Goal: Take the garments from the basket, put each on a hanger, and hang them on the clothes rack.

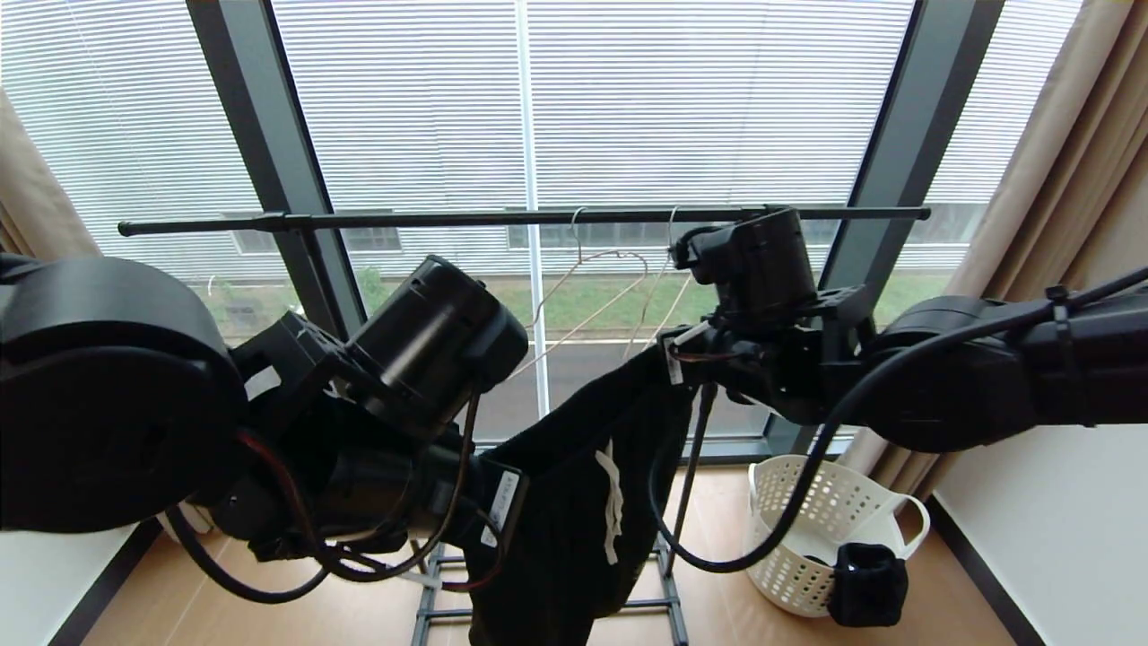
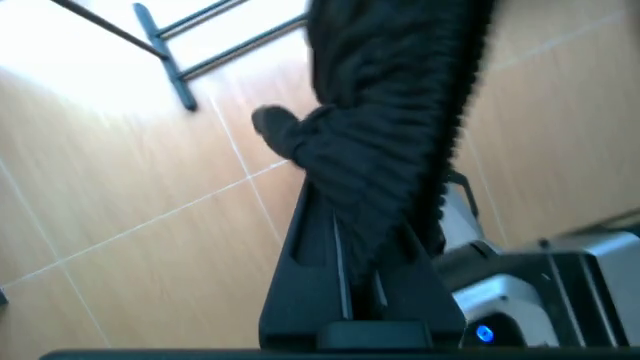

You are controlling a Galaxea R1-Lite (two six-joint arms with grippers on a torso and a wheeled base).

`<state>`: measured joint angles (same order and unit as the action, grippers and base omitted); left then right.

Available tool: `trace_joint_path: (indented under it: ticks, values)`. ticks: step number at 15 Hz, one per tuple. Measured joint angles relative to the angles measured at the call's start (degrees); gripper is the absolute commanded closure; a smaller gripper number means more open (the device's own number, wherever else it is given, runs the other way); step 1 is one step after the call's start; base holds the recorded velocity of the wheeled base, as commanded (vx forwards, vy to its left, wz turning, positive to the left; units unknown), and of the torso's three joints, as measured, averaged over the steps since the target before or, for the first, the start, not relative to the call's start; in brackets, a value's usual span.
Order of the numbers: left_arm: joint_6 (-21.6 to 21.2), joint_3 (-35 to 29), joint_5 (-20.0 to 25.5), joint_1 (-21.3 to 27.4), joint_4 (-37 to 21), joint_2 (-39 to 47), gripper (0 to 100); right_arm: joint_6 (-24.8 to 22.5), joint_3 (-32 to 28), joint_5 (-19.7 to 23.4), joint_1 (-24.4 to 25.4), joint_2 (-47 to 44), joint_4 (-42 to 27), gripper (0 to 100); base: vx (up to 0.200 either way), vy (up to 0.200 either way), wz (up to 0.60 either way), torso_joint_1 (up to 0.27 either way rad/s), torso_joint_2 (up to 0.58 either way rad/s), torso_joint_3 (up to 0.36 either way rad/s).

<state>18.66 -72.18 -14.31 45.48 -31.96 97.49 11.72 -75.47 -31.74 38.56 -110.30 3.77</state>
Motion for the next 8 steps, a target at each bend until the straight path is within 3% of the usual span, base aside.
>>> trace_joint_path:
  ticks: [4,8]
  values:
    - [-3.4,-5.5,-1.7,-5.4,2.5,4.7,100,-1.3,13.4,0.1,-0.6,8.7,-0.7,100,0.000,0.000,0.00,0.000,0.00,0.000]
    - [-3.9,-18.4,-3.2,-6.0,2.4,12.6,100,-1.8,15.8,0.2,2.6,12.4,-5.3,100,0.000,0.000,0.00,0.000,0.00,0.000]
